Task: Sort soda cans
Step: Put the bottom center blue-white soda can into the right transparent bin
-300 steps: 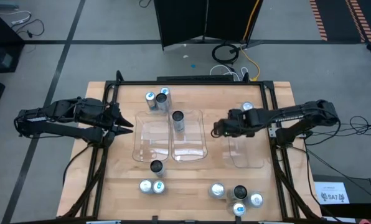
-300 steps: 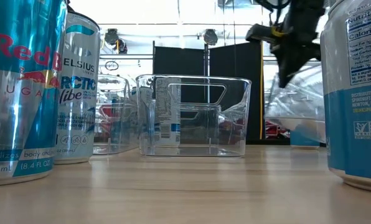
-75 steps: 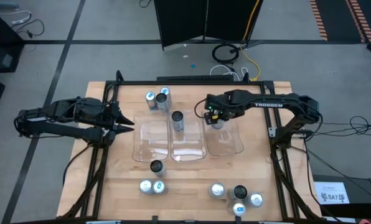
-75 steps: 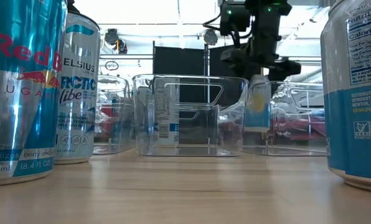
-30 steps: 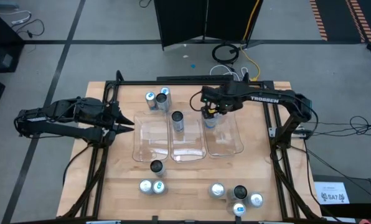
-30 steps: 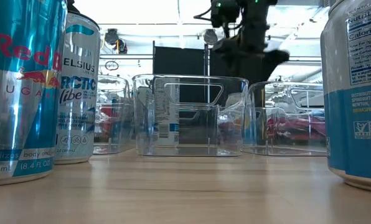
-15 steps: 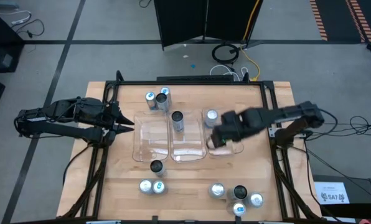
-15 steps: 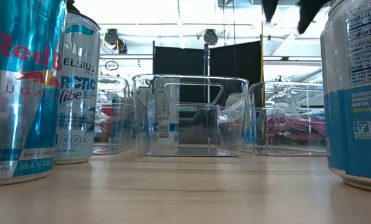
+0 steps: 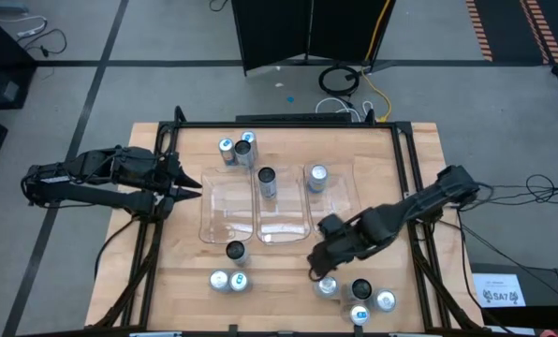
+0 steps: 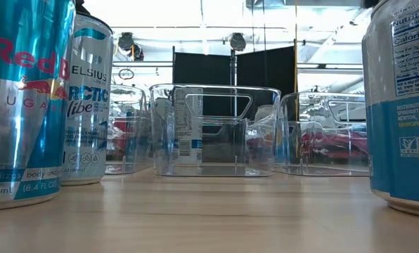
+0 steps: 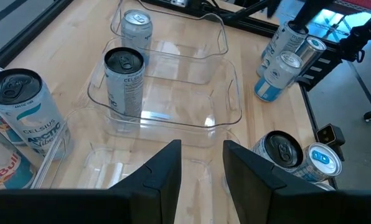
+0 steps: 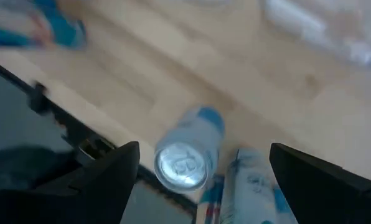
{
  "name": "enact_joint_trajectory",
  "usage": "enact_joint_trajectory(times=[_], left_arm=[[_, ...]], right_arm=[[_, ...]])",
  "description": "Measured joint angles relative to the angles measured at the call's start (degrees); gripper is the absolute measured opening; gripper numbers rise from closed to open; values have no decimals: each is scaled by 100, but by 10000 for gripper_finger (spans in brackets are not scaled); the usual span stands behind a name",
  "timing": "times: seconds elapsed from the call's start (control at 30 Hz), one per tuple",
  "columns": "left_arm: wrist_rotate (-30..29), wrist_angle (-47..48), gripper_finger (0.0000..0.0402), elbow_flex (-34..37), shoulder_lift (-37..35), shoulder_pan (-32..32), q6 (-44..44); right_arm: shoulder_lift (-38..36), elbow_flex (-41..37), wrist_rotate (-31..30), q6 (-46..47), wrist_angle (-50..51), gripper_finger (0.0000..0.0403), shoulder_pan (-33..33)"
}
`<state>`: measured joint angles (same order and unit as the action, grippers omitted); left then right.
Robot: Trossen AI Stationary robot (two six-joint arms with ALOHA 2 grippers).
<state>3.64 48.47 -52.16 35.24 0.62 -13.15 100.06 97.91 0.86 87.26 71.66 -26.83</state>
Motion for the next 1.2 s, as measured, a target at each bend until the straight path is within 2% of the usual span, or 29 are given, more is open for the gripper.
enact_joint_trajectory(times=[0.1, 0.2, 0.53, 0.67, 1.2], left_arm=[[0, 2, 128, 0, -2, 1, 0], [0, 3, 128, 0, 0, -1, 0], [0, 7, 128, 0, -1, 1, -2], [0, 4, 128, 0, 0, -1, 0], [0, 6, 128, 0, 0, -1, 0]], right_arm=[[371, -7, 575, -170, -132, 352, 3], [661, -6, 804, -247, -163, 352, -53], [1334, 565, 675, -437, -73, 352, -142], [1536, 582, 823, -457, 265, 352, -146], [1900, 579, 965, -548, 75, 352, -442]])
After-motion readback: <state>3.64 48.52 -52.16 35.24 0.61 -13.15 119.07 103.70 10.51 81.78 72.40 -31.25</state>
